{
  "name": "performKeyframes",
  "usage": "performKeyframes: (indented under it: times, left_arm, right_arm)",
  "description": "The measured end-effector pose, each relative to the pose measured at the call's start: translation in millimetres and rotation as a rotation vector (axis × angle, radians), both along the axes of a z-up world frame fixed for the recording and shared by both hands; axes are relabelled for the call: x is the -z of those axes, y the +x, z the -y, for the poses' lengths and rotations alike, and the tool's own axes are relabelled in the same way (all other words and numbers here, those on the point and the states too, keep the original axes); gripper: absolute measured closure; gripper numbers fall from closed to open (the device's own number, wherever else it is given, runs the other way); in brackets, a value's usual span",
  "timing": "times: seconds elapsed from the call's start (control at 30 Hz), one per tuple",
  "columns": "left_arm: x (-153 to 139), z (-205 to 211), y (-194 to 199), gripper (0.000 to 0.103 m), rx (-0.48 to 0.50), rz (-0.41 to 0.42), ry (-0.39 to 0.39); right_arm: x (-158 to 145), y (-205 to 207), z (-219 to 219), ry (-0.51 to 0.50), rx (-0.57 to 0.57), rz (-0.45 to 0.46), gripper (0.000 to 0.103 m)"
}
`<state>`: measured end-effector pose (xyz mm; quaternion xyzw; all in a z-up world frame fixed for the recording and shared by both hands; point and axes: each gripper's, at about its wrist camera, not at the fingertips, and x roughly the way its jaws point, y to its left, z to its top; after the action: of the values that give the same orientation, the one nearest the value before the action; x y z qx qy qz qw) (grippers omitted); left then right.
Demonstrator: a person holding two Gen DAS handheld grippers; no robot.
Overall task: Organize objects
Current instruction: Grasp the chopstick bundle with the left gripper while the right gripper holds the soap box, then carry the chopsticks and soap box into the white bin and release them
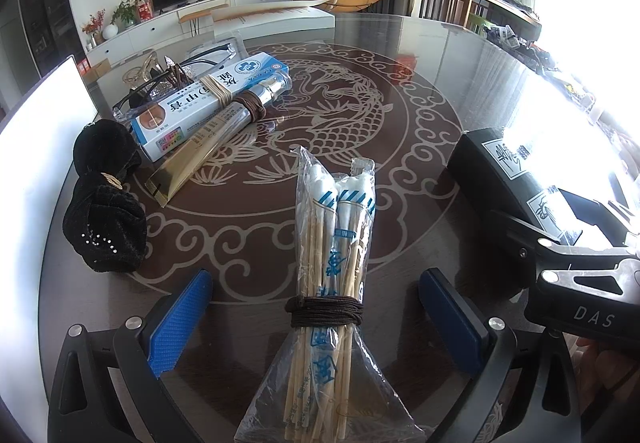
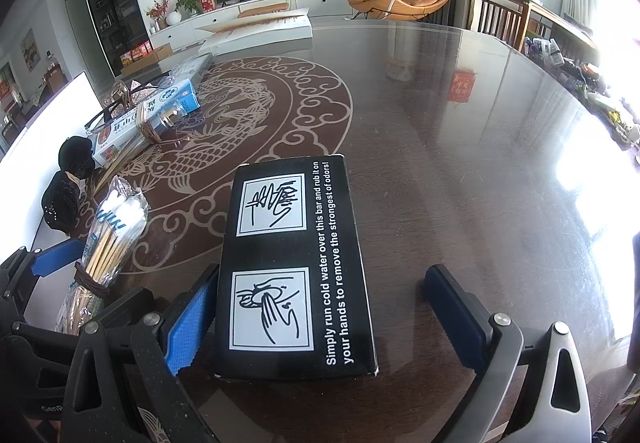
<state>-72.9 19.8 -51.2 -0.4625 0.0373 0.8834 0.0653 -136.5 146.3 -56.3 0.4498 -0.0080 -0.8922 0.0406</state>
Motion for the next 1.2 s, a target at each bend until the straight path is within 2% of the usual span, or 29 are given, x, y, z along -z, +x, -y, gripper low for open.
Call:
performKeyframes:
  times: [0.27, 0.37, 0.43, 0.53, 0.57, 0.6, 0.63, 0.67, 0.7, 0.73, 0.83, 0.93, 1.03, 1.1, 1.2]
  left_arm:
    - [0.0, -0.7, 0.1, 0.000, 0.003, 0.003, -0.001]
    - [-1.8, -1.1, -3.8, 0.000, 0.056, 0.053, -0.011]
    - [-2.4, -1.8, -8.9, 0.000, 0.088, 0.098, -0.020]
    - [-3.2, -3.3, -16.0, 0.000, 0.108, 0.150, -0.031]
    - [-4.1, -2.6, -17.5, 0.006, 0.095, 0.149, -0.033]
    - [-6.7, -0.8, -17.1, 0.016, 0.080, 0.130, -0.028]
    - [-10.6, 0.9, -15.6, 0.043, 0.075, 0.103, -0.021]
    - [-13.8, 2.6, -13.4, 0.072, 0.077, 0.081, -0.014]
    - [-15.7, 5.1, -11.6, 0.075, 0.072, 0.074, -0.004]
    - [-17.9, 12.3, -8.9, 0.075, 0.058, 0.067, 0.035]
    - [-31.3, 31.8, 6.9, 0.075, 0.033, 0.041, 0.139]
    - [-61.4, 52.7, 31.0, 0.075, 0.014, -0.002, 0.232]
    - [-101.9, 83.2, 54.5, 0.075, -0.012, -0.061, 0.306]
    - [-132.5, 110.9, 68.6, 0.075, -0.045, -0.117, 0.319]
    - [-166.9, 164.3, 92.3, 0.075, -0.142, -0.197, 0.267]
  right_arm:
    - [0.1, -0.5, -0.2, -0.006, -0.005, 0.003, 0.003]
    - [1.4, -4.3, 3.1, 0.014, -0.023, 0.025, 0.000]
    - [2.5, -13.8, 8.3, 0.071, -0.047, 0.075, 0.000]
    - [-1.7, -37.0, 4.7, 0.045, -0.056, 0.213, 0.000]
    - [-3.7, -44.2, 2.7, 0.022, -0.057, 0.250, 0.000]
    - [-6.3, -48.2, 1.9, 0.021, -0.060, 0.261, 0.011]
    - [-10.3, -50.8, 3.7, 0.029, -0.084, 0.264, 0.033]
    - [-13.2, -51.1, 5.8, 0.059, -0.095, 0.272, 0.043]
    - [-14.0, -49.9, 7.1, 0.087, -0.095, 0.285, 0.044]
    - [-14.7, -46.5, 5.6, 0.072, -0.100, 0.289, 0.044]
    - [-21.7, -30.9, -3.2, -0.037, -0.081, 0.287, 0.044]
    - [-41.7, -15.2, 2.6, -0.148, -0.094, 0.261, 0.044]
    - [-73.8, -5.3, 30.3, -0.217, -0.167, 0.217, 0.044]
    - [-97.9, -0.7, 57.4, -0.270, -0.230, 0.188, 0.044]
    - [-135.2, 7.7, 114.4, -0.371, -0.348, 0.147, 0.044]
